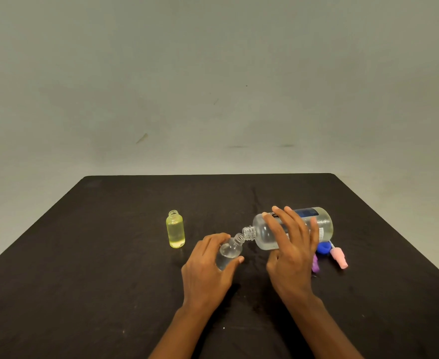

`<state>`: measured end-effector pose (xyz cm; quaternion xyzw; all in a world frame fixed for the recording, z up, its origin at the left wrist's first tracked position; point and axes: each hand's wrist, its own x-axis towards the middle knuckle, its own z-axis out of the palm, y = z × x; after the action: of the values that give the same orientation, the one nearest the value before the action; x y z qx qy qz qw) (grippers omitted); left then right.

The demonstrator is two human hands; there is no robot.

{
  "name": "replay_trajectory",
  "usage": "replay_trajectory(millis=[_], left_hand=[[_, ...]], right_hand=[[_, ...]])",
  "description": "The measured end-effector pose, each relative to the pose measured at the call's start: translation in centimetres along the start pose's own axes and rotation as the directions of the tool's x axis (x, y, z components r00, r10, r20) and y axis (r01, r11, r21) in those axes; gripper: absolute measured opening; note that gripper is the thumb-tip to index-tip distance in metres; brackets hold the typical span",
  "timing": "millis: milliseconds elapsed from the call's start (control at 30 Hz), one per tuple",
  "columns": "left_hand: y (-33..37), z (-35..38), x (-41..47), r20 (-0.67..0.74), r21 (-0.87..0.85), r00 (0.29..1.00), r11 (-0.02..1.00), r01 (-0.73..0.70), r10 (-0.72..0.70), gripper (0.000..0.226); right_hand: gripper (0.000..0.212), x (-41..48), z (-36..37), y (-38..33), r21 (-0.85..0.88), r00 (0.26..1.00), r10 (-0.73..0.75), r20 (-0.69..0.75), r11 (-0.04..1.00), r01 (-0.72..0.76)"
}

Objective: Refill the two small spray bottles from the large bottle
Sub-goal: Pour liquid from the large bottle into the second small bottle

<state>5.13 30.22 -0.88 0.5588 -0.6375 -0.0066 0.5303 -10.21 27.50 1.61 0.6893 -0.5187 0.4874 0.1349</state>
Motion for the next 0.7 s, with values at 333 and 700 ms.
replay_trajectory(millis=[333, 700], left_hand=[[-0.05, 0.03, 0.03, 0.003, 0.002, 1.0, 1.0, -0.003, 0.003, 0.052], [0.08, -0.02, 0.06, -0.001, -0.012, 1.0, 1.0, 0.006, -0.006, 0.05]], right_hand=[[0.077, 0.07, 0.02, -0.08, 0.0, 1.0, -0.002, 0.009, 1.0, 0.002], [0.078, 0.07, -0.05, -0.07, -0.006, 1.0, 0.002, 0.013, 1.0, -0.002]])
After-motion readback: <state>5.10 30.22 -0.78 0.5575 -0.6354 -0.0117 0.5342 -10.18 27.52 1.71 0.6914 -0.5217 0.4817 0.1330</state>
